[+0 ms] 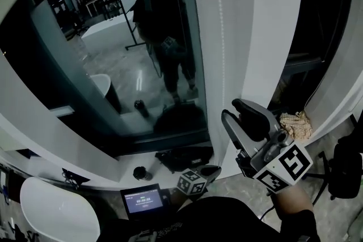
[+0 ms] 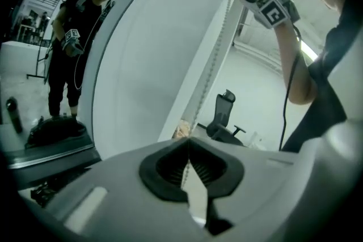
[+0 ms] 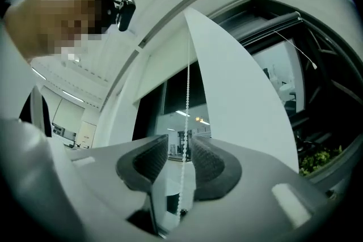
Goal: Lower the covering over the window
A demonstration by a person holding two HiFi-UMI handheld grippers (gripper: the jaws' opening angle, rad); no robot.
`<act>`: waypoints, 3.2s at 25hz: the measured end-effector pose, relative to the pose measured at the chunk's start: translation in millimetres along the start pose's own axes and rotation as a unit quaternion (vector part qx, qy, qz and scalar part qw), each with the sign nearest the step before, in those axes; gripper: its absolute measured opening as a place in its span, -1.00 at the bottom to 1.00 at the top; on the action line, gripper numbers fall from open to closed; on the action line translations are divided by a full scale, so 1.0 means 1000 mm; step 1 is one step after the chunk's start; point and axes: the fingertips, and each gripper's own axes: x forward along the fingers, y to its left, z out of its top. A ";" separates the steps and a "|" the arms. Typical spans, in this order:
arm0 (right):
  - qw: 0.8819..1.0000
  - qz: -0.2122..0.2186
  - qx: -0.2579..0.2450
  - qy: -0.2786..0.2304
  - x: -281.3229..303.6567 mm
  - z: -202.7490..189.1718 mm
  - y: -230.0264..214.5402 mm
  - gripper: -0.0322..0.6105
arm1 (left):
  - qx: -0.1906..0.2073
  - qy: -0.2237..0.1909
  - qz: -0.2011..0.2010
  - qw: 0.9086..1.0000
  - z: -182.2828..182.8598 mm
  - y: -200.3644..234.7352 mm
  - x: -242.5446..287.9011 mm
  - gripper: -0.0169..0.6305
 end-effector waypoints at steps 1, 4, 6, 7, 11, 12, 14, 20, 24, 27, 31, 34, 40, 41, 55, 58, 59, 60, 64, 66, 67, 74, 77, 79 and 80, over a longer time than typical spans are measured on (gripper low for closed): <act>1.000 -0.004 -0.001 0.004 0.007 0.004 -0.001 -0.52 | 0.001 0.000 -0.002 1.000 -0.001 -0.002 -0.001 -0.93; 1.000 -0.003 0.004 0.002 0.021 0.016 -0.001 -0.50 | 0.011 0.001 -0.008 1.000 -0.004 -0.009 -0.002 -0.93; 1.000 -0.007 -0.007 -0.003 0.028 0.024 -0.003 -0.59 | 0.019 -0.001 -0.011 1.000 -0.007 -0.011 -0.002 -0.93; 1.000 -0.006 -0.016 -0.002 0.032 0.027 -0.002 -0.70 | 0.021 0.000 -0.012 1.000 -0.008 -0.013 -0.002 -0.93; 0.997 0.009 -0.071 0.006 0.032 0.031 0.013 -0.84 | 0.014 -0.002 -0.013 1.000 -0.011 -0.018 -0.003 -0.93; 0.995 0.011 -0.096 0.001 0.031 0.033 0.017 -0.85 | 0.010 -0.006 -0.012 1.000 -0.011 -0.016 -0.005 -0.93; 0.988 0.013 -0.154 -0.014 0.029 0.040 0.025 -0.85 | 0.002 -0.019 -0.012 1.000 -0.008 -0.007 -0.009 -0.93; 0.982 0.019 -0.182 0.041 0.011 -0.006 0.021 -0.85 | -0.001 -0.106 -0.029 0.994 0.018 0.000 -0.053 -0.89; 0.982 -0.013 -0.142 0.123 -0.012 -0.079 0.007 -0.85 | -0.082 -0.216 -0.006 0.973 0.042 0.032 -0.117 -0.57; 0.981 -0.019 -0.120 0.150 -0.022 -0.121 0.004 -0.85 | -0.094 -0.286 0.051 0.952 0.061 0.059 -0.179 -0.56; 0.973 -0.023 -0.098 0.209 -0.042 -0.187 0.002 -0.85 | -0.030 -0.333 0.086 0.939 0.111 0.056 -0.238 -0.58; 0.960 -0.018 -0.078 0.269 -0.060 -0.260 0.007 -0.85 | 0.049 -0.337 0.055 0.939 0.172 0.020 -0.241 -0.60; 0.920 0.005 0.005 0.391 -0.094 -0.379 0.024 -0.85 | 0.115 -0.354 -0.069 0.925 0.271 -0.056 -0.192 -0.60; 0.913 0.010 0.023 0.408 -0.101 -0.394 0.029 -0.85 | 0.120 -0.355 -0.084 0.923 0.284 -0.066 -0.184 -0.60; 0.845 0.019 0.088 0.527 -0.184 -0.472 0.052 -0.85 | 0.191 -0.390 -0.144 0.889 0.363 -0.136 -0.155 -0.91; 0.847 0.009 0.097 0.523 -0.188 -0.471 0.049 -0.85 | 0.149 -0.396 -0.149 0.894 0.365 -0.123 -0.157 -0.91; 0.847 0.008 0.097 0.522 -0.188 -0.470 0.049 -0.85 | 0.141 -0.398 -0.145 0.895 0.366 -0.118 -0.159 -0.91; 0.847 0.010 0.096 0.522 -0.188 -0.470 0.049 -0.85 | 0.138 -0.400 -0.137 0.896 0.367 -0.114 -0.160 -0.92; 0.830 0.015 0.107 0.548 -0.198 -0.482 0.054 -0.84 | 0.194 -0.373 -0.059 0.905 0.360 -0.102 -0.149 -0.92; 0.817 0.008 0.121 0.563 -0.209 -0.490 0.053 -0.83 | 0.222 -0.345 -0.011 0.912 0.347 -0.090 -0.134 -0.92; 0.819 -0.001 0.129 0.559 -0.211 -0.489 0.050 -0.82 | 0.221 -0.332 -0.001 0.917 0.338 -0.082 -0.126 -0.92; 0.925 -0.052 0.177 0.331 -0.150 -0.361 0.007 -0.62 | 0.158 -0.208 0.037 0.965 0.222 -0.012 -0.063 -0.92; 0.963 -0.059 0.165 0.204 -0.108 -0.261 -0.007 -0.65 | 0.127 -0.149 0.048 0.979 0.158 0.006 -0.041 -0.92; 0.981 -0.047 0.134 0.129 -0.081 -0.194 -0.006 -0.66 | 0.104 -0.114 0.049 0.987 0.117 0.013 -0.031 -0.92; 0.988 -0.032 0.112 0.100 -0.068 -0.163 -0.001 -0.68 | 0.093 -0.095 0.049 0.990 0.096 0.015 -0.027 -0.92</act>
